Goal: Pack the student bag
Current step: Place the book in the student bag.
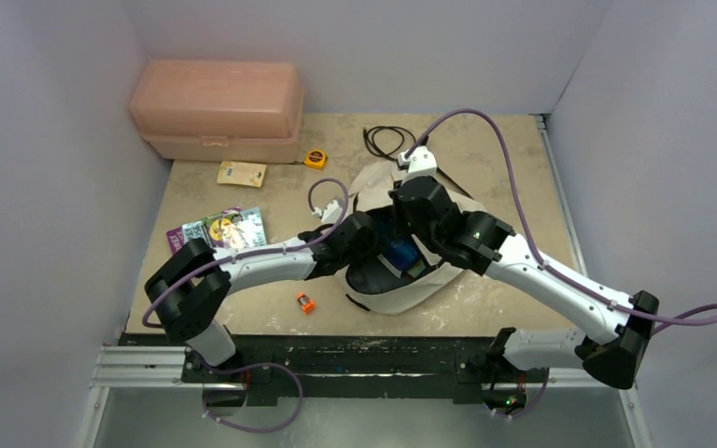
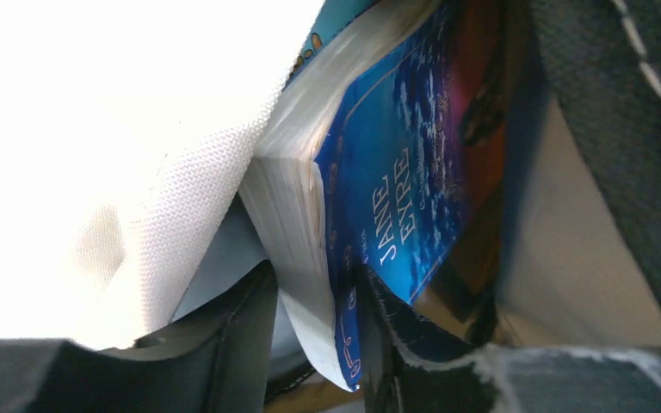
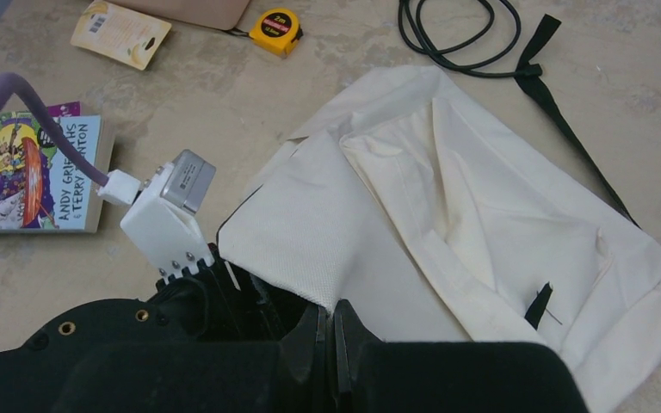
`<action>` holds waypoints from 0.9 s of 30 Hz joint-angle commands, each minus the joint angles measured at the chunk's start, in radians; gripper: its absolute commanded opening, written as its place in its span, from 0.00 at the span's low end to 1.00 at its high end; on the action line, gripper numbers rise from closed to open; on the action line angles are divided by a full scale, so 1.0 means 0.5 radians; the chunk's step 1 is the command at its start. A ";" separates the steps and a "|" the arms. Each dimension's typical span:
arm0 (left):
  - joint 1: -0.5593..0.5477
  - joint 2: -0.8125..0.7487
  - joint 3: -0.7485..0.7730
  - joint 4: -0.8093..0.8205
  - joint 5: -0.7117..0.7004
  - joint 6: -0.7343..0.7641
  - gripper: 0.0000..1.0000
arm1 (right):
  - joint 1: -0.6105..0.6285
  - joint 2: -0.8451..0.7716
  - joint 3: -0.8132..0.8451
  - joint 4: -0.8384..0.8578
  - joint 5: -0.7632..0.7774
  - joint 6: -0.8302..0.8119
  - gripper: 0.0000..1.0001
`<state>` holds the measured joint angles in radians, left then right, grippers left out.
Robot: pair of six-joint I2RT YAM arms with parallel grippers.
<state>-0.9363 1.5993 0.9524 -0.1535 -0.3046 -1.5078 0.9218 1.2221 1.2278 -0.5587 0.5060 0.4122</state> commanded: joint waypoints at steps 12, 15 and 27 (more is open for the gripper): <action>0.108 0.276 0.530 -0.024 0.125 0.076 0.38 | -0.048 -0.009 0.027 0.104 0.010 0.131 0.00; 0.123 0.186 0.530 -0.271 0.211 0.062 0.65 | -0.131 -0.005 0.000 0.110 -0.036 0.139 0.00; 0.181 -0.391 0.209 -0.459 0.600 0.525 0.78 | -0.338 0.034 -0.112 0.197 -0.131 0.094 0.00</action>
<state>-0.8471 1.5654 1.1259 -0.3470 -0.0433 -1.3701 0.7578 1.2331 1.1900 -0.5152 0.4492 0.4553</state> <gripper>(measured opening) 0.780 0.020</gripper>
